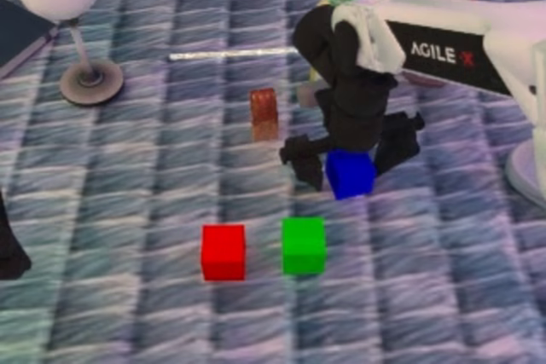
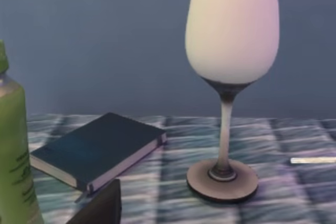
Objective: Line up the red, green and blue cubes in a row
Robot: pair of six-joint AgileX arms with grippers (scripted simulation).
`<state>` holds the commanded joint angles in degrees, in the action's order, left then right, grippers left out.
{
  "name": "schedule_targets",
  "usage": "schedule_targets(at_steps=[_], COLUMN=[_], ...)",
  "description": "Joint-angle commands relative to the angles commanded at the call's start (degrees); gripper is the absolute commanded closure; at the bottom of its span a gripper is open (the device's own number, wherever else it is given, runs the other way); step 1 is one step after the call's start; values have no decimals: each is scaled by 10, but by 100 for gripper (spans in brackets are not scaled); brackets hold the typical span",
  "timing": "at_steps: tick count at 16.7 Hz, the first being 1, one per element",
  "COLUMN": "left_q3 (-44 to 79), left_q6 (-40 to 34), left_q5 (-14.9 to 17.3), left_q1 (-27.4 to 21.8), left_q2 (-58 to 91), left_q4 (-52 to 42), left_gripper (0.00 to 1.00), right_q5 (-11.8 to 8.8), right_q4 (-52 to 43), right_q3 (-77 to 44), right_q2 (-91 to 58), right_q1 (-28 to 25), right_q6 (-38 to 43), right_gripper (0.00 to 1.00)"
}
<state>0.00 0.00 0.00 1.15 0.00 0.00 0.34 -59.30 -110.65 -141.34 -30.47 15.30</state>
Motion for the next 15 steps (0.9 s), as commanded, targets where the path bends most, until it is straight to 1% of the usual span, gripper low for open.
schedule_targets(at_steps=[8, 9, 15], left_q3=[0, 0, 0], left_q6=[0, 0, 0], left_q5=[0, 0, 0], left_q1=[0, 0, 0], left_q2=[0, 0, 0], left_q4=[0, 0, 0], left_gripper=[0, 0, 0], right_q5=[0, 0, 0], right_q4=[0, 0, 0], right_q3=[0, 0, 0], right_q2=[0, 0, 0], right_q1=[0, 0, 0], right_q6=[0, 0, 0], right_gripper=[98, 100, 100])
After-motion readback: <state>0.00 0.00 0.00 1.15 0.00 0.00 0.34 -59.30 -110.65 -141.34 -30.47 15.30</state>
